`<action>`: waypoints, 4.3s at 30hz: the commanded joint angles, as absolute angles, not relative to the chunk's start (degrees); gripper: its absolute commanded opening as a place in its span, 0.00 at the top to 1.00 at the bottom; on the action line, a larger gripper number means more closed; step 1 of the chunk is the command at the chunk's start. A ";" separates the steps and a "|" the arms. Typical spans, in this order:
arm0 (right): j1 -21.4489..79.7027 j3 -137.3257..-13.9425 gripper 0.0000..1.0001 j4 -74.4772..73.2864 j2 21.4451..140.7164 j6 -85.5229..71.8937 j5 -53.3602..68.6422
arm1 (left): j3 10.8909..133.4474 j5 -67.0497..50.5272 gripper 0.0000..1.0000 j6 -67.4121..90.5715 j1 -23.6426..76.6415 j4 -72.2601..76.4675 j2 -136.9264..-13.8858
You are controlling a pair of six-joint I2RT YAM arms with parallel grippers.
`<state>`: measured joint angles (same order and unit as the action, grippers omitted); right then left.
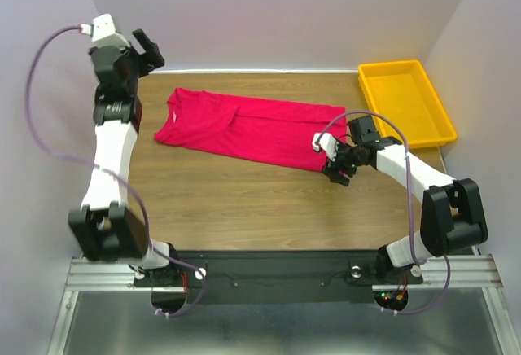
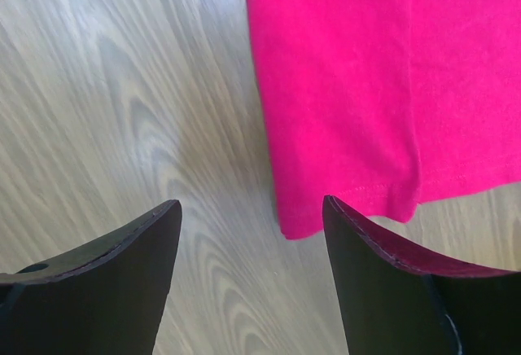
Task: Fold and stack the t-shirts
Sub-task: Fold the tshirt
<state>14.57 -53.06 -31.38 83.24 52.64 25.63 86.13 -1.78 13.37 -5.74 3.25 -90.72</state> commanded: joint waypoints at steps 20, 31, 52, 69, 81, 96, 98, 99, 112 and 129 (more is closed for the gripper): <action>14.33 -53.96 0.55 -24.35 92.72 57.13 12.57 | 40.35 -14.67 0.02 20.21 -8.26 7.65 -41.76; 14.33 -47.03 0.99 -31.88 84.30 64.04 13.96 | 33.40 -20.21 0.02 25.92 -8.35 6.94 -36.83; 15.73 -58.96 0.34 -43.18 71.26 50.21 24.95 | 21.01 -14.01 0.07 44.82 1.39 9.66 -47.36; 15.73 -62.93 0.34 -29.01 77.79 31.38 32.96 | 39.98 -0.53 0.18 36.92 -5.80 18.46 -87.43; 15.29 -60.65 0.34 -27.69 77.52 30.59 31.90 | 51.23 -6.76 0.43 33.05 -9.93 17.32 -100.10; 14.77 -60.56 0.34 -27.33 77.96 30.67 32.34 | 53.09 -13.18 0.50 31.29 -13.18 15.03 -98.97; 14.85 -60.21 0.34 -27.33 77.70 30.76 32.52 | 53.35 -13.62 0.50 31.29 -13.36 14.68 -98.62; 14.85 -60.03 0.34 -27.33 77.70 30.76 32.43 | 53.35 -13.97 0.50 31.20 -13.27 14.33 -98.35; 14.68 -59.06 0.34 -27.25 78.40 30.85 33.31 | 50.97 -20.39 0.50 30.24 -13.27 15.74 -95.44; 14.33 -59.59 0.34 -27.25 78.75 30.85 33.40 | 54.40 -18.90 0.51 26.46 -13.10 8.26 -100.02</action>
